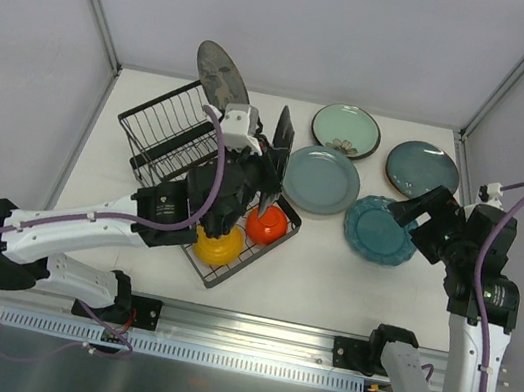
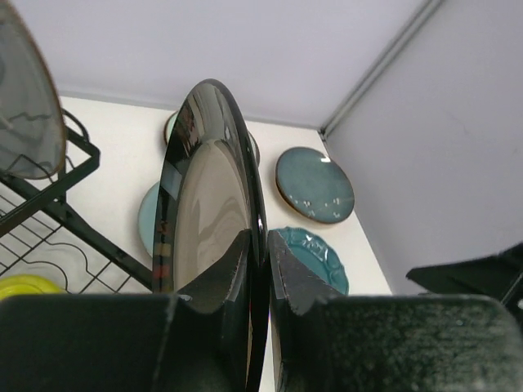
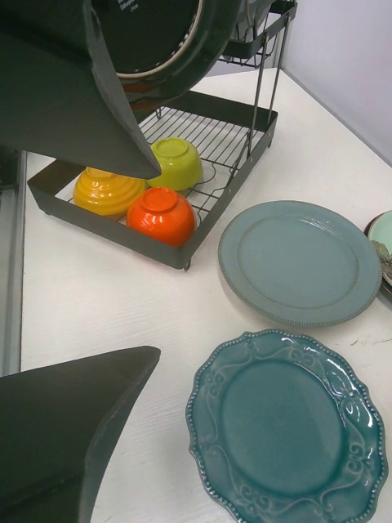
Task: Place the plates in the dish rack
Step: Pass the plate from the right arm to the left, then insert the plate into the dish rack
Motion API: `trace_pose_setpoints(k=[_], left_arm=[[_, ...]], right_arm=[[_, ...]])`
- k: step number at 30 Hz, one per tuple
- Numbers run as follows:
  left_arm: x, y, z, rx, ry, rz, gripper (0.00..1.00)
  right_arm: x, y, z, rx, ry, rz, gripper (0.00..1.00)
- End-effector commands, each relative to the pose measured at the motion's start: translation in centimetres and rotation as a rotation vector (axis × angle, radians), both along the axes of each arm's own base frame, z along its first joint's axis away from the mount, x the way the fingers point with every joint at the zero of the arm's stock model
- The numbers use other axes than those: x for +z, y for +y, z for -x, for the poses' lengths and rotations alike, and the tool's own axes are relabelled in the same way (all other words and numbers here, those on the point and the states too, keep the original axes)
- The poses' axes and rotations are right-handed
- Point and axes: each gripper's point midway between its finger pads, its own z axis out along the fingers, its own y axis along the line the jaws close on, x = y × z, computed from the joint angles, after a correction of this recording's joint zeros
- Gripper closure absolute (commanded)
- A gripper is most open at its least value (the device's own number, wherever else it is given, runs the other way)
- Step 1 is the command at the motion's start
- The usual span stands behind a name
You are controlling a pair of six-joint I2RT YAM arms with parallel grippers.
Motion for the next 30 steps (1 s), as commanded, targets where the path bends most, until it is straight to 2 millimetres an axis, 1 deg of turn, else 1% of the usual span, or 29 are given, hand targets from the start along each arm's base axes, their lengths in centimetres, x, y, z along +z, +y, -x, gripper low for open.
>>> trace_pose_setpoints(k=[1,5,11,15,16,17,19,20,21,23,24,27,28,30], left_arm=[[9.4,4.9,0.1,0.129,-0.061,0.420,1.00],[9.8,6.2,0.1,0.168,-0.047,0.486,1.00],[10.3,6.4,0.8,0.142,-0.026,0.575,1.00],[10.7,6.4,1.8,0.088,-0.026,0.585,1.00],[10.6,6.2,2.1,0.074,-0.025,0.576,1.00],[10.7,6.4,2.4,0.068,-0.027,0.574,1.00],[9.9,6.5,2.7,0.062,-0.028,0.541,1.00],[9.9,7.2,2.8,0.070,-0.031,0.539,1.00],[9.2,7.3,2.8,0.074,-0.027,0.523,1.00],[8.9,8.2,3.3,0.079,-0.022,0.527,1.00],[8.3,8.4,3.3,0.089,-0.017,0.518,1.00],[7.9,9.3,4.0,0.084,-0.011,0.517,1.00],[7.9,9.9,4.1,0.095,-0.009,0.521,1.00],[7.7,10.1,4.6,0.091,-0.003,0.512,1.00]], right_arm=[[0.2,0.1,0.0,0.003,-0.014,0.000,0.12],[0.0,0.2,-0.1,0.008,-0.010,-0.009,0.12],[-0.2,0.3,-0.1,0.010,-0.007,-0.012,0.12],[-0.4,0.2,-0.1,0.006,-0.003,-0.010,0.12],[-0.5,0.2,-0.2,0.006,-0.001,-0.012,0.12],[-0.5,0.3,-0.1,0.010,0.000,-0.012,0.12],[-0.6,0.4,-0.2,0.011,0.002,-0.016,0.12],[-0.5,0.4,-0.2,0.011,0.000,-0.020,0.12],[-0.6,0.4,-0.2,0.011,0.003,-0.021,0.12],[-0.7,0.4,-0.1,0.009,0.005,-0.022,0.12],[-0.8,0.4,-0.1,0.007,0.007,-0.023,0.12],[-0.8,0.5,-0.1,0.009,0.007,-0.028,0.12],[-0.9,0.6,0.0,0.011,0.011,-0.034,0.12],[-0.8,0.6,0.1,0.010,0.007,-0.036,0.12]])
